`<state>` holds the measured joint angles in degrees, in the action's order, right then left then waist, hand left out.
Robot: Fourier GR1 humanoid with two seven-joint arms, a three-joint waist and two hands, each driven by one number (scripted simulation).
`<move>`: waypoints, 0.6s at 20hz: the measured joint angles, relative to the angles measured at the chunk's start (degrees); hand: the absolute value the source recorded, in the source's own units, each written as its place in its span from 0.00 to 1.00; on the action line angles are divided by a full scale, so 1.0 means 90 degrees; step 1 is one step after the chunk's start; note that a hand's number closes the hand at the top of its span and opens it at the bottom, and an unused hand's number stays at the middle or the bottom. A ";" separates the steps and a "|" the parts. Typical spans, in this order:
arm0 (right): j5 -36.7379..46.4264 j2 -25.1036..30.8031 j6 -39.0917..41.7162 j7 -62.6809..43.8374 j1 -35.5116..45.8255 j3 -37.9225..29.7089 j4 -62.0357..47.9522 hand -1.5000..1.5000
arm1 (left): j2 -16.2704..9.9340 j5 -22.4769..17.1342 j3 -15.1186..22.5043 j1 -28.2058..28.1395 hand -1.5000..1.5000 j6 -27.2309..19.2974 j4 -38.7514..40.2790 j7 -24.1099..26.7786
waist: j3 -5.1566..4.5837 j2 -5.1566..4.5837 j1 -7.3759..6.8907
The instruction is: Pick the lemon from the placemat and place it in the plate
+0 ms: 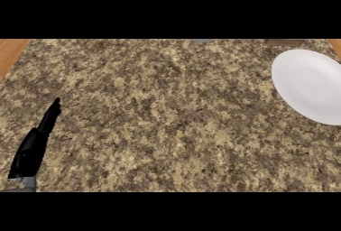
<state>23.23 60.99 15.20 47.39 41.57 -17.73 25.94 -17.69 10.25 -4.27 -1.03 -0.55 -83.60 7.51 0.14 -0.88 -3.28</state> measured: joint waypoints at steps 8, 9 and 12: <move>0.0710 -0.0806 0.0035 -0.0585 0.1027 0.0693 -0.0532 1.00 | -0.0005 0.0008 -0.0096 -0.0057 0.50 0.0040 0.0110 0.0162 | -0.0005 0.0007 0.0038; 0.0810 -0.0913 -0.0008 -0.0641 0.1101 0.0776 -0.0609 1.00 | -0.0009 -0.0009 -0.0106 -0.0050 0.50 0.0067 0.0105 0.0141 | -0.0006 0.0005 0.0036; 0.1045 -0.1302 -0.0213 -0.0748 0.1245 0.0958 -0.0831 1.00 | 0.0086 0.0053 -0.0030 -0.0133 0.50 0.0011 -0.0091 0.0054 | -0.0002 0.0007 0.0039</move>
<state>32.63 49.28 13.29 40.66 52.77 -9.11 18.46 -16.92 10.73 -4.53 -2.23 -0.45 -84.42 7.99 0.12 -0.82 -2.93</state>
